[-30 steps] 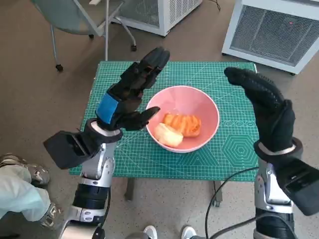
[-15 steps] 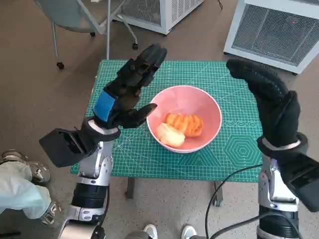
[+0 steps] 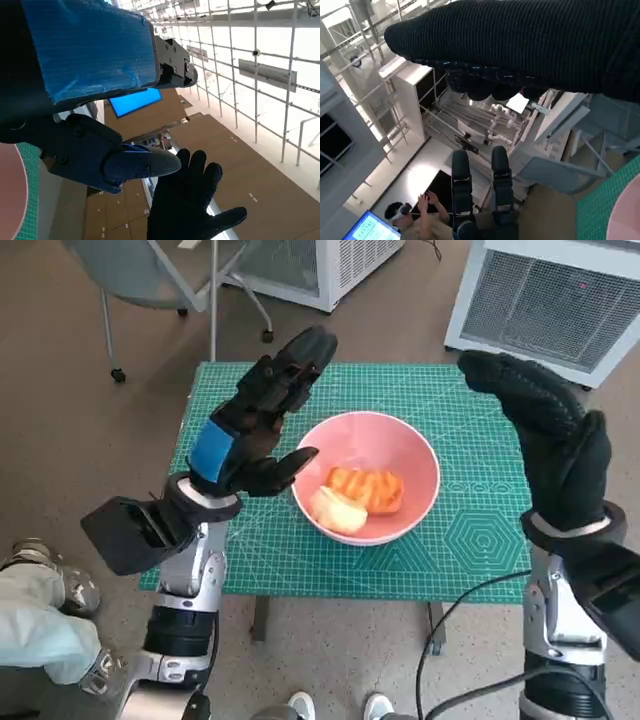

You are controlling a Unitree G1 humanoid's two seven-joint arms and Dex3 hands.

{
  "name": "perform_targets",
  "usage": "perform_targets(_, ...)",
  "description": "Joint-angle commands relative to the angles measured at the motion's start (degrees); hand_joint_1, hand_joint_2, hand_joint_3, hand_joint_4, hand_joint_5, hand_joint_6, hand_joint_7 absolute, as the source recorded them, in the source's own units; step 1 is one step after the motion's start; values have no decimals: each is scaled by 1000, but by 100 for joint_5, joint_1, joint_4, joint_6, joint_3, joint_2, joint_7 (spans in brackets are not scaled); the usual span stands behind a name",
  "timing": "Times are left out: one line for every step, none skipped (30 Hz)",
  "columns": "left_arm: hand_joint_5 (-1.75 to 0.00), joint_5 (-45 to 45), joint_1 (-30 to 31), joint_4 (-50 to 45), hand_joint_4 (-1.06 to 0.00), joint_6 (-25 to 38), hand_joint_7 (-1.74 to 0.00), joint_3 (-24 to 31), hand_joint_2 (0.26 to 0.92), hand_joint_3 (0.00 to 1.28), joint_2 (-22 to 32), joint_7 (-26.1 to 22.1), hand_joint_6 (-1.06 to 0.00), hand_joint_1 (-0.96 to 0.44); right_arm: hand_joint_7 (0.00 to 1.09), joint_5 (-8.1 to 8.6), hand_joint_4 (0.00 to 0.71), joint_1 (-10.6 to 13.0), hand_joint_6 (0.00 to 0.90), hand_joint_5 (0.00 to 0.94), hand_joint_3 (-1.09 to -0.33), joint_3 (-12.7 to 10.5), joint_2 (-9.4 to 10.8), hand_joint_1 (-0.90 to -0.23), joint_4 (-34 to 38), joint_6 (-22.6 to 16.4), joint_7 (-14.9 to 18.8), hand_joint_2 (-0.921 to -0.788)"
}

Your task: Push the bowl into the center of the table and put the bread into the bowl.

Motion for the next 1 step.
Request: perform_targets(-2,23,-85,-121,-188,49,-547,47,921,408,28,18,-15,-632,471,47,121,-46,-1,8,-721,-9,-26,-627,6,146,-20,-921)
